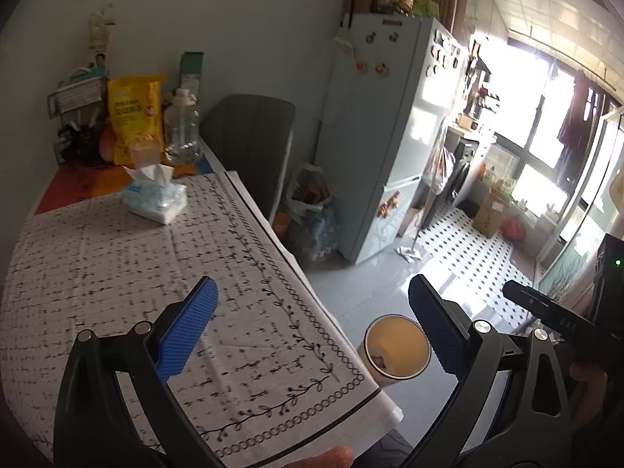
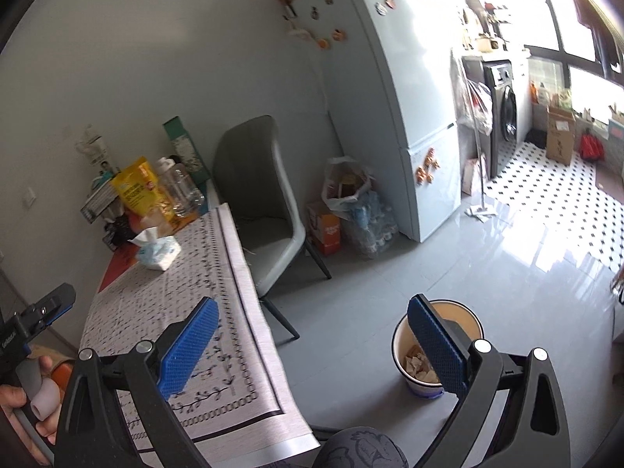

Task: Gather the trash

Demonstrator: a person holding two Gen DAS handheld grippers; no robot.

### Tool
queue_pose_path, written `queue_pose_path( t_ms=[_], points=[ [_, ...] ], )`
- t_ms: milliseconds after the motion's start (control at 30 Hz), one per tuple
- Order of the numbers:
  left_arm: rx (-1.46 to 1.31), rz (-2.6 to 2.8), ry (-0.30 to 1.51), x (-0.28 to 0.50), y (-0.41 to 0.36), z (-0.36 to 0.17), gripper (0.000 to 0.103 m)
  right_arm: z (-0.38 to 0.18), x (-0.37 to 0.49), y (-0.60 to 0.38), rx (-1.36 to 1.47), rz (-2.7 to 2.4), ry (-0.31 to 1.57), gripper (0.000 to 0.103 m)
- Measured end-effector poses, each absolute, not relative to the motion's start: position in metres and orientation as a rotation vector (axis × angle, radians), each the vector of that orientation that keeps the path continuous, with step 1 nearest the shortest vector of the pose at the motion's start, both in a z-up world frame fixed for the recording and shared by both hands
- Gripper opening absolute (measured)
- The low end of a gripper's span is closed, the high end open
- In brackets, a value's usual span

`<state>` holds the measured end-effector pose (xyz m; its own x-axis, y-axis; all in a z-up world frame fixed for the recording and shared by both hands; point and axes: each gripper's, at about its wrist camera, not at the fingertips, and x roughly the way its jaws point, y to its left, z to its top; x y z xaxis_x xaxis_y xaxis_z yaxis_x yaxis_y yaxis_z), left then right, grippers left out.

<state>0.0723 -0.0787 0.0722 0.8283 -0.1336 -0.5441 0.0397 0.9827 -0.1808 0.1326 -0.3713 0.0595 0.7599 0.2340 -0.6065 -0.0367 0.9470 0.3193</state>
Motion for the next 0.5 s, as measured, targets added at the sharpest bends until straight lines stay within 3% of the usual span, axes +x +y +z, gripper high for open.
queue_pose_path(
  t_ms=[500],
  points=[
    [-0.181,0.03,0.458,-0.026,-0.037,0.095,0.097,0.104,0.075,-0.34,0.228,0.225,0.614,0.095]
  ],
)
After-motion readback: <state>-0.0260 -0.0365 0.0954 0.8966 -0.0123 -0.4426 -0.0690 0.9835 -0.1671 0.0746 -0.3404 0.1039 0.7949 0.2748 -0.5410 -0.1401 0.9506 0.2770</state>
